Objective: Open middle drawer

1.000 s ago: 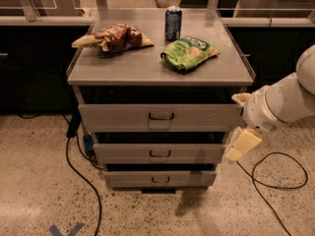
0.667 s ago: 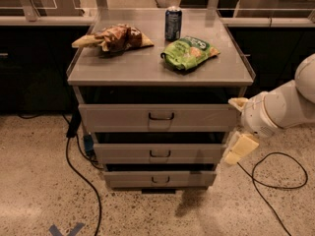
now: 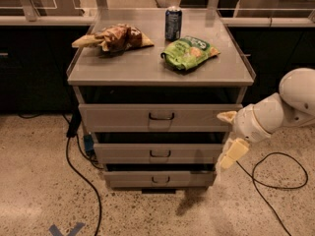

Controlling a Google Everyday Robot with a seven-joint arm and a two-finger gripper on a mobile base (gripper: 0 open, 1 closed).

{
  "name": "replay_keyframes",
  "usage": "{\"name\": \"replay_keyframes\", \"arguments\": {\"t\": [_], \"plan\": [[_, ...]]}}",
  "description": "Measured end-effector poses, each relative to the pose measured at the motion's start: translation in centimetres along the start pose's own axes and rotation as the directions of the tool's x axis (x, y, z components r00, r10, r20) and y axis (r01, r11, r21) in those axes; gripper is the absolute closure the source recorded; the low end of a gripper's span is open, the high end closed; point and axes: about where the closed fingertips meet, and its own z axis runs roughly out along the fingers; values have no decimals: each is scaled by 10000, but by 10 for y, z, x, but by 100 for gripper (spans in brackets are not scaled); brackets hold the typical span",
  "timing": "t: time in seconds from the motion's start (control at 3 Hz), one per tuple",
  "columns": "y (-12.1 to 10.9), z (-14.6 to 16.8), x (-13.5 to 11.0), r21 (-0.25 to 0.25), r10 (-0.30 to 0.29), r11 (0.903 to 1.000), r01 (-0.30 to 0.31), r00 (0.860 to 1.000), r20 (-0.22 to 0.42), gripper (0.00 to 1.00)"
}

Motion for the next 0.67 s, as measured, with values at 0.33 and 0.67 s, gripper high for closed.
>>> {"name": "replay_keyframes", "arguments": {"t": [0.33, 0.67], "plan": [[-12, 32, 24, -530, 110, 9986, -93, 9994, 326, 0], [-15, 53, 42, -363, -112, 9993, 121, 9996, 254, 0]]}}
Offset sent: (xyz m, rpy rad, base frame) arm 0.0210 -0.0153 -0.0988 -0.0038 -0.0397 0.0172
